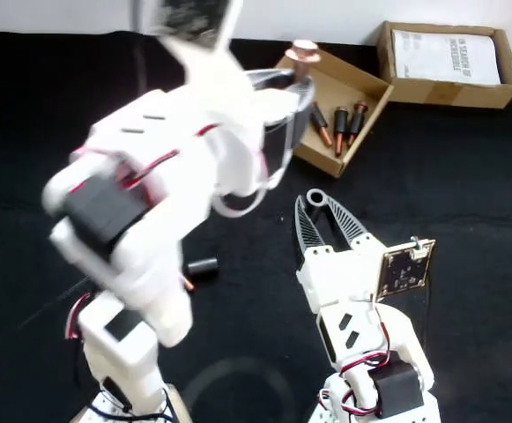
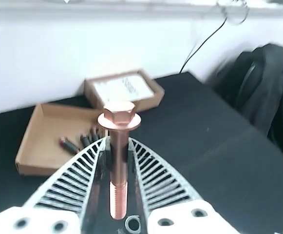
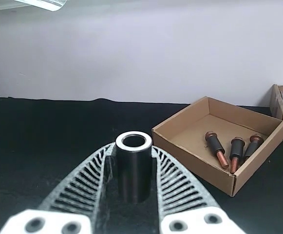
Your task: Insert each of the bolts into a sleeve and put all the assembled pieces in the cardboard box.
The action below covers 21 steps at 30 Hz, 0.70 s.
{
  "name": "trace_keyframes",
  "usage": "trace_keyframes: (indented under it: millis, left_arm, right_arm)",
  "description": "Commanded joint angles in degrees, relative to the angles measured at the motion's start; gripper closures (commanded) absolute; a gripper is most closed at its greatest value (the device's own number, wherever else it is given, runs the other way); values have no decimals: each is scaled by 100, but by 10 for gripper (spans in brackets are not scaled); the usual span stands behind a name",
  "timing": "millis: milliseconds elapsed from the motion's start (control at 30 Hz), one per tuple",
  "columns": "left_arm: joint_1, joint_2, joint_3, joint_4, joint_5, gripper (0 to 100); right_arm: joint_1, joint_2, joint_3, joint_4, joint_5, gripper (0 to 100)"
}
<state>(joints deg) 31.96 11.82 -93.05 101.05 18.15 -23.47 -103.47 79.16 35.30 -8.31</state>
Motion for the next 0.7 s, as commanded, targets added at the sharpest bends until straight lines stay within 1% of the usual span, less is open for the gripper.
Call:
trace_keyframes:
  millis: [0,67,167,333,467,533,667]
  left_arm:
    - [101,-725,-136,26,-62,992]
    - [101,-998,-13,26,-62,992]
    - [110,-1604,734,26,-158,992]
    - [110,-3037,2897,9,-185,992]
    - [110,-3908,4514,-35,-343,992]
    - [101,-4145,5138,-325,-316,992]
    - [101,-4356,6264,-1257,-316,992]
  right_arm:
    - [-48,22,-233,-136,-18,991]
    - [-48,22,-110,-136,-18,991]
    - [-48,22,-4,-136,-18,991]
    - [-48,22,-4,-136,-18,991]
    - [-48,22,13,-136,-18,991]
    - [-48,22,22,-136,-18,991]
    - [-48,22,22,-136,-18,991]
